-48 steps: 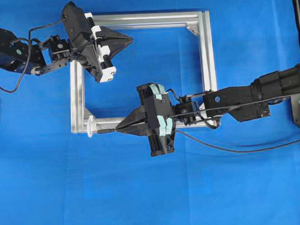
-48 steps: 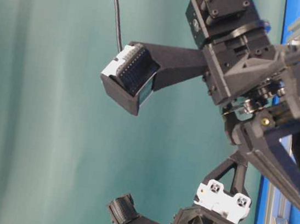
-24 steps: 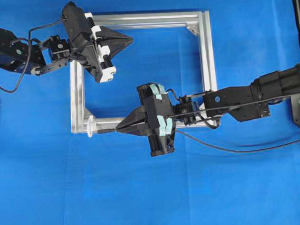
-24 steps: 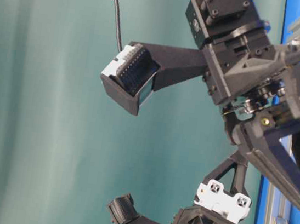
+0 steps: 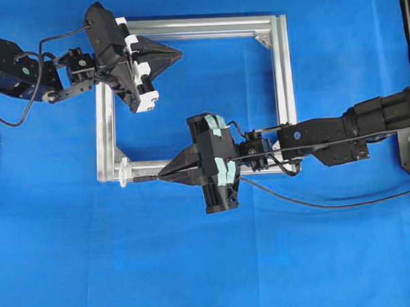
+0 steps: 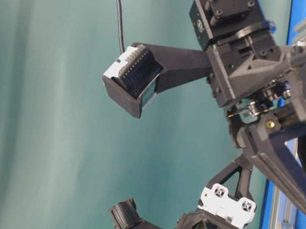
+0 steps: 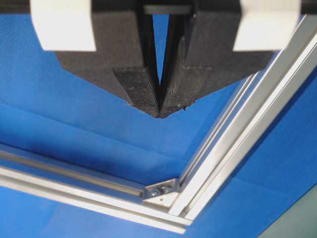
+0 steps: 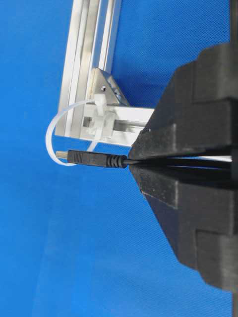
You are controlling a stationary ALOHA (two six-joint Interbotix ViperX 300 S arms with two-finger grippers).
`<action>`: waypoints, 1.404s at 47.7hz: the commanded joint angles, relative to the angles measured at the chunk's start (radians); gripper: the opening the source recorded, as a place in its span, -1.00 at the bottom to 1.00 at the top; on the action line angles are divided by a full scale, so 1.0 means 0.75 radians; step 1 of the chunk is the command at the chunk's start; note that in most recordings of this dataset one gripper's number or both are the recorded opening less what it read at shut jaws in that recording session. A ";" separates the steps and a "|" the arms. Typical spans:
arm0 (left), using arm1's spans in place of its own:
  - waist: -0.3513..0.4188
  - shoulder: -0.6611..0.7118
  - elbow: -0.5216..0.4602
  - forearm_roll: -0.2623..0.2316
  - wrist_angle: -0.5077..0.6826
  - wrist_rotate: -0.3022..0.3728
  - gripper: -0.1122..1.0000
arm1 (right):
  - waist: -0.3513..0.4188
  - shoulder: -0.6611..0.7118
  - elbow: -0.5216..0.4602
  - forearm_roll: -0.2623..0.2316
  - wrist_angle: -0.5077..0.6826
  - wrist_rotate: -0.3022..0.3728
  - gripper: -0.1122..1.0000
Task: Insert the wire through the string loop located on the left side.
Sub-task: 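Push the USB plug through the white loop with the right gripper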
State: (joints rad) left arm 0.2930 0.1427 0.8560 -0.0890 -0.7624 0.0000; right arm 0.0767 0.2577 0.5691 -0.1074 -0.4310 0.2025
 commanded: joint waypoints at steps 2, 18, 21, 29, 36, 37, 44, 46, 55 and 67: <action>0.002 -0.035 -0.020 0.004 -0.006 0.002 -0.80 | -0.004 -0.020 -0.014 0.002 -0.004 -0.002 -0.79; 0.002 -0.035 -0.020 0.004 -0.006 0.002 -0.80 | -0.010 0.020 -0.047 0.002 -0.006 0.000 -0.79; 0.002 -0.035 -0.020 0.004 -0.006 0.004 -0.80 | -0.016 0.027 -0.057 0.002 -0.006 0.000 -0.79; 0.002 -0.035 -0.018 0.004 -0.006 0.004 -0.80 | -0.035 0.053 -0.092 0.000 -0.006 -0.002 -0.79; 0.002 -0.035 -0.018 0.010 -0.006 0.006 -0.80 | -0.041 0.090 -0.137 0.002 -0.004 -0.002 -0.79; 0.002 -0.035 -0.018 0.010 -0.006 0.006 -0.80 | -0.041 0.096 -0.143 0.002 -0.004 -0.002 -0.79; 0.002 -0.033 -0.020 0.012 -0.006 0.006 -0.80 | -0.041 0.125 -0.184 0.000 -0.004 -0.002 -0.79; 0.002 -0.035 -0.020 0.012 -0.006 0.006 -0.80 | -0.041 0.129 -0.196 0.000 -0.004 -0.002 -0.79; 0.002 -0.035 -0.020 0.012 -0.006 0.006 -0.80 | -0.045 0.160 -0.245 -0.002 -0.004 -0.002 -0.79; 0.002 -0.035 -0.018 0.012 -0.006 0.006 -0.80 | -0.045 0.190 -0.290 0.000 -0.004 -0.002 -0.79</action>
State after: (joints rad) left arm 0.2930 0.1427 0.8560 -0.0828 -0.7624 0.0031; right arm 0.0460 0.4172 0.3758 -0.1074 -0.4310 0.2025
